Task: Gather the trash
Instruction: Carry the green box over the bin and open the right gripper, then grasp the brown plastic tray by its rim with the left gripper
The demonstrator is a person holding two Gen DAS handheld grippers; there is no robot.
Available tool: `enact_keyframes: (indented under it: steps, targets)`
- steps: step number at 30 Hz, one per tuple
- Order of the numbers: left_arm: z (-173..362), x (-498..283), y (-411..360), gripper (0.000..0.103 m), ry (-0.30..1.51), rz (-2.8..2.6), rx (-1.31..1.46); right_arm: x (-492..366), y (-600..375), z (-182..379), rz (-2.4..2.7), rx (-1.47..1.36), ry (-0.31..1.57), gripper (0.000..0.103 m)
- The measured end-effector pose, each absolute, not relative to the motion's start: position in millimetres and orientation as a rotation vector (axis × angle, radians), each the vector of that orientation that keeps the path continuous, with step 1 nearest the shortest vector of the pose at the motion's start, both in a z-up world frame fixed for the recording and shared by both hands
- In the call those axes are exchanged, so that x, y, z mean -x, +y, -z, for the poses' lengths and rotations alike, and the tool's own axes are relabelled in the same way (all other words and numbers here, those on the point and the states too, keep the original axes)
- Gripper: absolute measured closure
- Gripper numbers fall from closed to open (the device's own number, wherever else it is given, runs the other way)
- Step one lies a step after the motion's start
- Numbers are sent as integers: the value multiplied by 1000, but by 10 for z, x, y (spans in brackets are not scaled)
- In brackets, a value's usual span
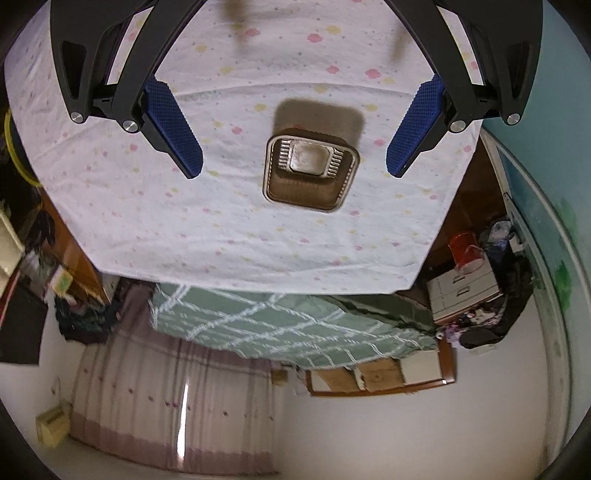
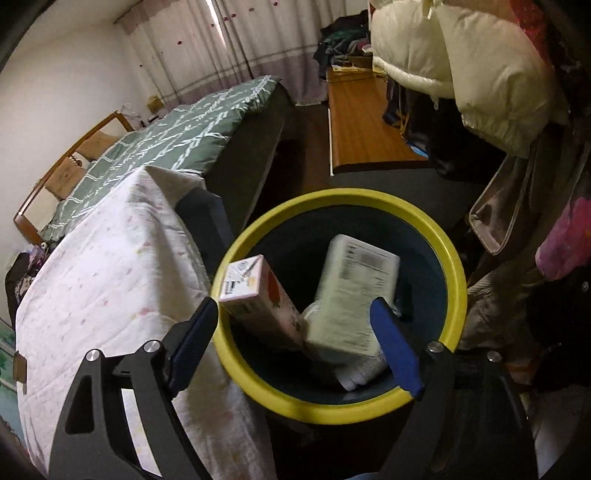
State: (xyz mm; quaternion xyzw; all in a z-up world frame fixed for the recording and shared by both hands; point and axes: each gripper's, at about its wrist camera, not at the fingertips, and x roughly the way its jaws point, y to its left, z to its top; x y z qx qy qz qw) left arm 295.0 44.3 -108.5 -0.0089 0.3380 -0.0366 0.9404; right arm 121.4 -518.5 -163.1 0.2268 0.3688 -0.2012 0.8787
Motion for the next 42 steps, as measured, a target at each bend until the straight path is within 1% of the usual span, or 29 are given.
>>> enact_keyframes:
  steps: [5,11,22,23,24,25,26,27,35,42]
  targets:
    - [1175,-3175,449,5,765,76,-43,-1222,-5155,1580,382,-479,754,21]
    - [1361,-3537,511,5,873,108,-21,-1245,-5102,1577,355,-479,760,21]
    - [1577,-3849,506,6,947,126,-36,-1293,-5032,1598,326,-476,773,21]
    - [1589,-3870,506,11,950,126,-33,-1299,-5041,1600,323,-476,773,21]
    - [1596,-3880,505,20,955,129,-31,-1294,-5038,1602,321,-475,774,21]
    - [1614,-3906,504,24,966,134,-25,-1296,-5037,1603,317,-476,774,21]
    - [1623,-3917,503,31,969,137,-21,-1294,-5034,1604,314,-477,774,21]
    - [1619,-3915,499,34,966,134,-26,-1290,-5035,1607,311,-477,775,21]
    - [1409,-3749,201,35,919,195,-51,-1199,-5032,1549,294,-472,763,21]
    - [1070,-3445,-594,35,856,332,-122,-990,-4998,1432,278,-443,740,21]
